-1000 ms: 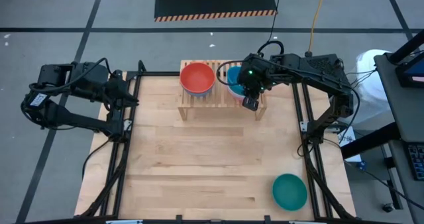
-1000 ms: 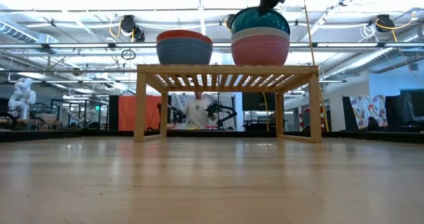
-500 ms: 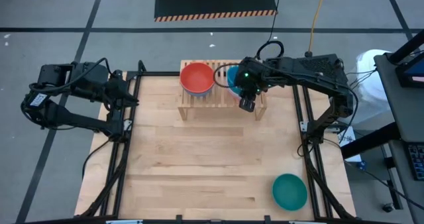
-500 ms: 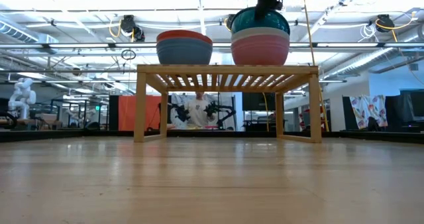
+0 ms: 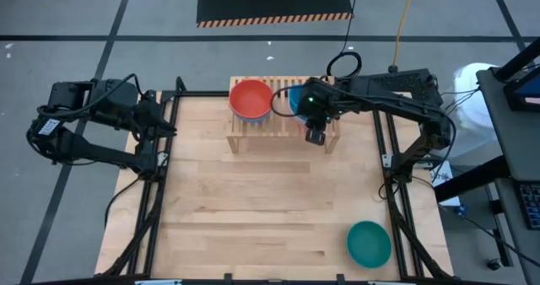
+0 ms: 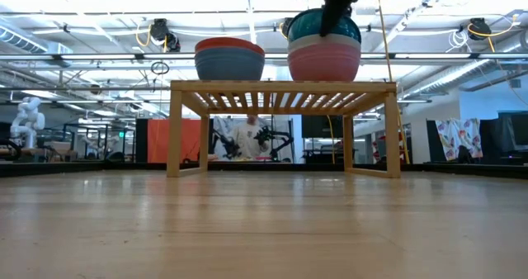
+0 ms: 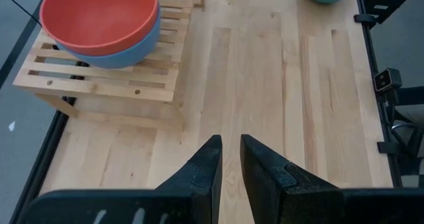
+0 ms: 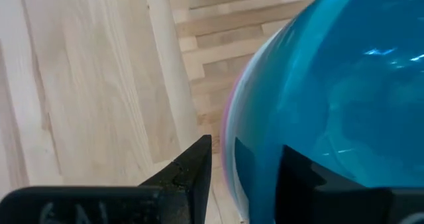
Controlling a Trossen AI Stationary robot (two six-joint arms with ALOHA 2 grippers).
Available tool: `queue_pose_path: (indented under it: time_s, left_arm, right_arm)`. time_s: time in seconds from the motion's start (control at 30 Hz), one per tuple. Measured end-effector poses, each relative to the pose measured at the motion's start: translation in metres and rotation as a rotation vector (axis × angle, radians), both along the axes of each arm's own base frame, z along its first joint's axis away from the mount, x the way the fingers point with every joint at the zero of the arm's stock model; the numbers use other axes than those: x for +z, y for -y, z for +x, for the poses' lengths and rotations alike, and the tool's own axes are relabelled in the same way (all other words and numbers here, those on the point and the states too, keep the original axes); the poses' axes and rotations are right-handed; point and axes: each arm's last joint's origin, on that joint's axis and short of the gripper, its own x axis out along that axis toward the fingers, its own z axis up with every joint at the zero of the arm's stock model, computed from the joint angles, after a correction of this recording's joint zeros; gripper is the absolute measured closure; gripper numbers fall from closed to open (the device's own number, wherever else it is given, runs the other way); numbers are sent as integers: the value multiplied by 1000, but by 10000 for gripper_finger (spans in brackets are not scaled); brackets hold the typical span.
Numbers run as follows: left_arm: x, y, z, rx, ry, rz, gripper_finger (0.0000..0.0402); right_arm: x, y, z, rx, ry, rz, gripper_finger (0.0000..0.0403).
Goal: Place and stack bowls onto a shelf
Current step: Stack the blue bowl on top of the white bowl on the shelf
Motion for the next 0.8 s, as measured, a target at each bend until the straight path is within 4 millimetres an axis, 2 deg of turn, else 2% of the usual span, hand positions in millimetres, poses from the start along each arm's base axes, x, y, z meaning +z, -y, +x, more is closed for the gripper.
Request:
queue_pose_path:
  time_s: [0.5,0.67,0.8]
  left_arm:
    - [0,0,0,-7,0,3,339]
    - [0,0,0,-6,0,3,339]
    - [0,0,0,-3,0,0,339]
  right_arm:
    - [38,-9,-29,13,196,32,289]
    - [37,-9,-29,13,190,34,293]
    - [35,-9,-27,14,179,37,319]
